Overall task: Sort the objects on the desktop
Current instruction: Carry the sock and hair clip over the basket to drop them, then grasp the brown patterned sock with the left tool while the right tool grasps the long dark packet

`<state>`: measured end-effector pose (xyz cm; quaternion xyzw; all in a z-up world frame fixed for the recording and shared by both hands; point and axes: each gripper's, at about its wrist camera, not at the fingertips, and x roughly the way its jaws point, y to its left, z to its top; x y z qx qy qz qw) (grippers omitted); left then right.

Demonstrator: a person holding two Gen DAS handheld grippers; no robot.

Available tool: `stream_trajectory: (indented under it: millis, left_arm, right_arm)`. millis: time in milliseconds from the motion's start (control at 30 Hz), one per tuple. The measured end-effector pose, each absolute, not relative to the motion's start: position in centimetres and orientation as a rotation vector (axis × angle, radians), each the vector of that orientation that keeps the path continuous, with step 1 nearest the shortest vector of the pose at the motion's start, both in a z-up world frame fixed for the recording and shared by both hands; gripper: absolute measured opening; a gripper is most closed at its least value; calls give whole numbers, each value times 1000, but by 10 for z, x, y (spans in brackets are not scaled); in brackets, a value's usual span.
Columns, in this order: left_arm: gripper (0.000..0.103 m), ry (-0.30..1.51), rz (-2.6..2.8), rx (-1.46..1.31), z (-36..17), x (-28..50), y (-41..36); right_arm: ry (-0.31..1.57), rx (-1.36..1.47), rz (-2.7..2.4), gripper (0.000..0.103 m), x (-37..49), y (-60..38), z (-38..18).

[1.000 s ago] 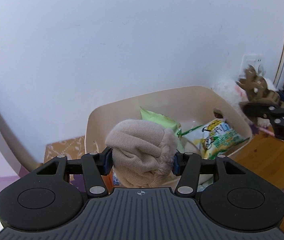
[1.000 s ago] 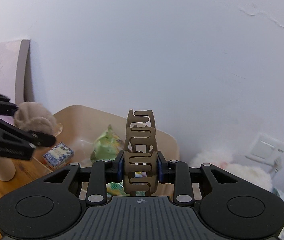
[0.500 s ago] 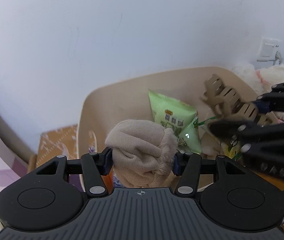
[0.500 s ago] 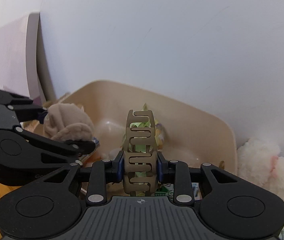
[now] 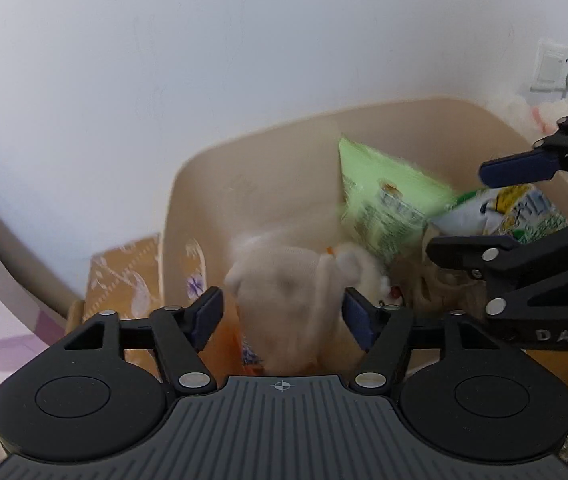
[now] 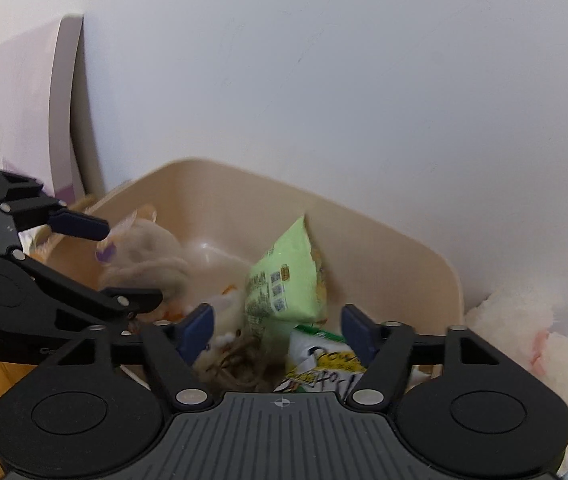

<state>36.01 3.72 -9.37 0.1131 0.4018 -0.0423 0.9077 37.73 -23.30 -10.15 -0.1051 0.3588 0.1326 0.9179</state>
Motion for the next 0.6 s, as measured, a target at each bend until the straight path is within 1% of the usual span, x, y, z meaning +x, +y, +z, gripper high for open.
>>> stream_trajectory:
  millis: [67, 133, 200, 300, 433, 600]
  left_arm:
    - [75, 810, -89, 222, -90, 358, 40]
    - [77, 796, -101, 204, -83, 355, 41]
    - [78, 775, -111, 196, -77, 351, 43]
    - [80, 744, -125, 179, -66, 340, 46]
    - [82, 744, -149, 146, -58, 323, 49]
    - [82, 776, -161, 137, -58, 294, 44]
  right_arm:
    - [714, -189, 264, 80, 372, -239, -95]
    - [691, -157, 255, 87, 365, -246, -88]
    - [667, -130, 242, 90, 358, -253, -81]
    - [640, -73, 228, 92, 345, -267, -69]
    - [604, 3, 192, 103, 322, -292, -57]
    - [607, 55, 149, 103, 291, -327, -52]
